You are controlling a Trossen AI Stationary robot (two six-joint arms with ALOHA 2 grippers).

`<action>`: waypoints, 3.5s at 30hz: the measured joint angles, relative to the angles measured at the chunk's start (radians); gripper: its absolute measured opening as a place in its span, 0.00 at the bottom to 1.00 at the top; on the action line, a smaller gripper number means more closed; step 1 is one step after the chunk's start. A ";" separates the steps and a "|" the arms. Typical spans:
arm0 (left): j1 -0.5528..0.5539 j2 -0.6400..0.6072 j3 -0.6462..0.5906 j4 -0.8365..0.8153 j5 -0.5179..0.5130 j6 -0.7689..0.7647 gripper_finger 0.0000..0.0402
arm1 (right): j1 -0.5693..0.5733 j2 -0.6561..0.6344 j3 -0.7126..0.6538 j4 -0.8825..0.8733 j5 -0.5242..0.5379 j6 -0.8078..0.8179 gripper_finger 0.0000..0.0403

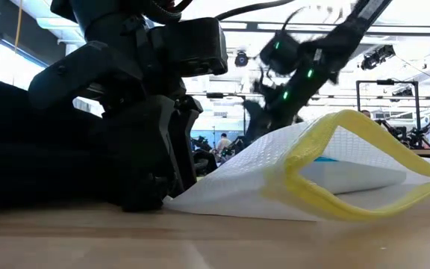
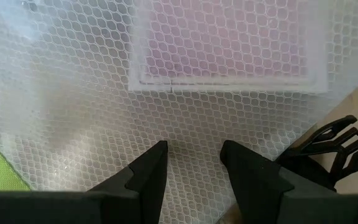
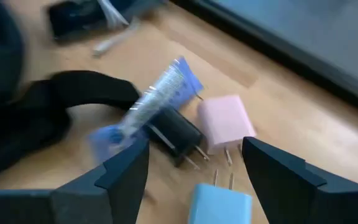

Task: Unpack backpack
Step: Remove the purple playing cards box from the green zip bag

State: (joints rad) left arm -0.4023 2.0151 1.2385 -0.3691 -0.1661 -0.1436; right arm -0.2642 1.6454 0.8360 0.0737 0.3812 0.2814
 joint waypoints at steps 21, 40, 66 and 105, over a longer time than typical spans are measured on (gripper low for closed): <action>0.004 0.002 -0.002 -0.003 -0.172 -0.056 0.36 | 1.031 0.066 0.001 0.226 -0.028 -0.002 0.61; 0.006 0.004 -0.003 0.111 -0.005 -0.037 0.36 | 0.844 0.171 0.003 -0.013 0.107 0.462 0.61; 0.010 0.002 0.000 0.102 -0.014 -0.045 0.36 | 0.909 0.239 0.259 -0.672 0.273 0.648 0.61; 0.009 0.000 0.000 0.084 -0.002 -0.045 0.36 | 0.955 0.240 0.228 -0.818 0.269 0.706 0.61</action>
State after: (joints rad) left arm -0.3931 2.0153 1.2385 -0.2855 -0.1682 -0.1890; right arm 0.6912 1.8858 1.0641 -0.7445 0.6499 0.9879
